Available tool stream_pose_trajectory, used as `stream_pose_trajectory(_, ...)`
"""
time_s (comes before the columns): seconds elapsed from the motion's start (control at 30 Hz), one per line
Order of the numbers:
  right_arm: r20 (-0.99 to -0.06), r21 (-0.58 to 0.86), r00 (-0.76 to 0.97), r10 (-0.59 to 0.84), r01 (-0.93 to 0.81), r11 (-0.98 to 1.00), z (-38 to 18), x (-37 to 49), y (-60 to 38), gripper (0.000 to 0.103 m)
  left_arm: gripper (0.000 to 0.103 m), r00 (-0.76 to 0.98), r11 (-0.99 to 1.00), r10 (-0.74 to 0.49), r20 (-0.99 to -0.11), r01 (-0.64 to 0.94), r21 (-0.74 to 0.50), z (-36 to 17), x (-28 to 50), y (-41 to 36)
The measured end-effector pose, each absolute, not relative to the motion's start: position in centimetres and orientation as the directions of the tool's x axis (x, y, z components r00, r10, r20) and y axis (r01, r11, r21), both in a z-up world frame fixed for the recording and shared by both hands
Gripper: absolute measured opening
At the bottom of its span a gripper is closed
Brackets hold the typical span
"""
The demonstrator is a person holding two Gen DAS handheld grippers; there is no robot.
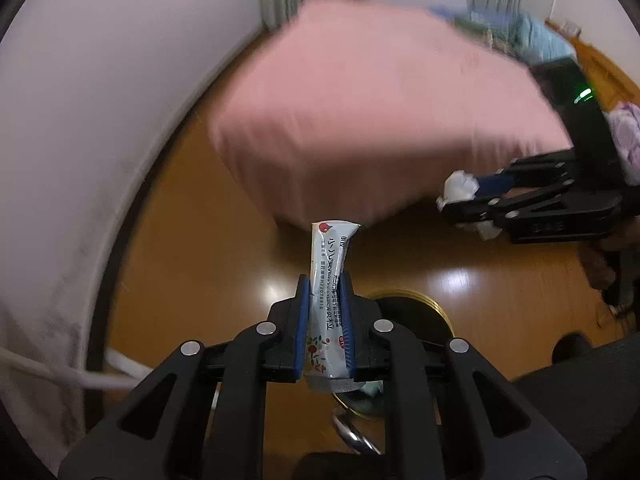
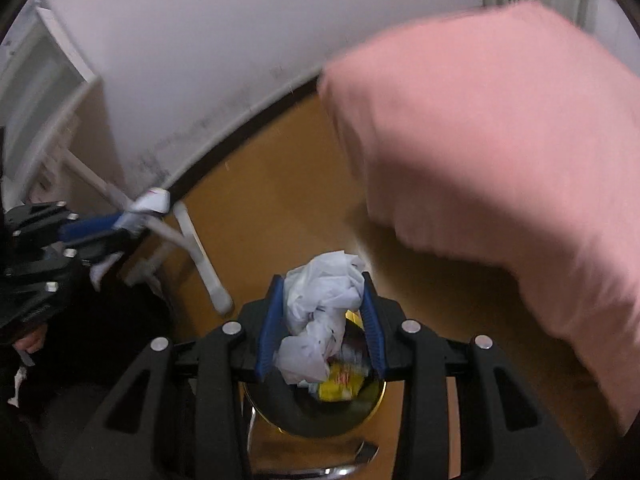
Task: Collect trash
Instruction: 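Carry the tissue and snack wrapper over the bin and open both tools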
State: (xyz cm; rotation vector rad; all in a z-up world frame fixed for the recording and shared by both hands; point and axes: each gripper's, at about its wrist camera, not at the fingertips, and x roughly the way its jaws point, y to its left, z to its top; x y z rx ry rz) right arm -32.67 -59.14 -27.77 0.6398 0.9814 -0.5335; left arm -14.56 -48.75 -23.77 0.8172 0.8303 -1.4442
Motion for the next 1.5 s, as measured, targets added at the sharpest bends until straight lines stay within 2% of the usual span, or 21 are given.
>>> stream_pose_trajectory(0.2,-0.938,0.269,0.345,0.021,0.691,0.671,-37.6,-33.3,-57.0,0.037,0.014,-0.159,-0.061,-0.204,-0.966,0.987,-0.150,-34.9,-17.2,-49.8)
stream_pose_trajectory(0.37,-0.957,0.288,0.238,0.166,0.706,0.647,-43.5,-33.8,-55.1,0.037,0.014,-0.203,-0.045,-0.057,-0.978,0.979,-0.201,-39.3,-18.0,-49.8)
stream_pose_trajectory(0.73,-0.946,0.323,0.247,0.210,0.703,0.634,-44.4,-33.2,-54.9,0.038,0.014,-0.208,-0.044,-0.067,-0.976,0.978,-0.206,-38.3,-18.5,-50.0)
stream_pose_trajectory(0.83,-0.944,0.330,0.251,0.215,0.702,0.631,-44.2,-33.1,-55.0,0.041,0.014,-0.209,-0.043,-0.071,-0.975,0.978,-0.206,-38.1,-18.4,-50.1)
stream_pose_trajectory(0.9,-0.943,0.334,0.257,0.212,0.707,0.624,-44.1,-33.1,-55.1,0.058,0.014,-0.209,-0.041,-0.074,-0.975,0.978,-0.206,-38.1,-18.4,-50.0)
stream_pose_trajectory(0.97,-0.942,0.334,0.266,0.204,0.709,0.621,-43.8,-33.3,-55.1,0.063,0.014,-0.208,-0.037,-0.075,-0.975,0.978,-0.206,-38.1,-18.3,-50.1)
stream_pose_trajectory(1.4,-0.944,0.327,0.276,0.180,0.730,0.600,-43.3,-33.9,-56.0,0.064,0.015,-0.210,-0.011,-0.074,-0.975,0.978,-0.210,-38.5,-17.9,-50.3)
stream_pose_trajectory(1.43,-0.944,0.327,0.277,0.177,0.733,0.596,-43.2,-34.0,-56.0,0.064,0.019,-0.210,-0.004,-0.072,-0.975,0.978,-0.210,-38.5,-17.8,-50.4)
stream_pose_trajectory(1.5,-0.945,0.325,0.279,0.171,0.740,0.589,-43.1,-34.1,-56.2,0.064,0.045,-0.213,0.012,-0.082,-0.974,0.977,-0.215,-38.4,-17.5,-50.4)
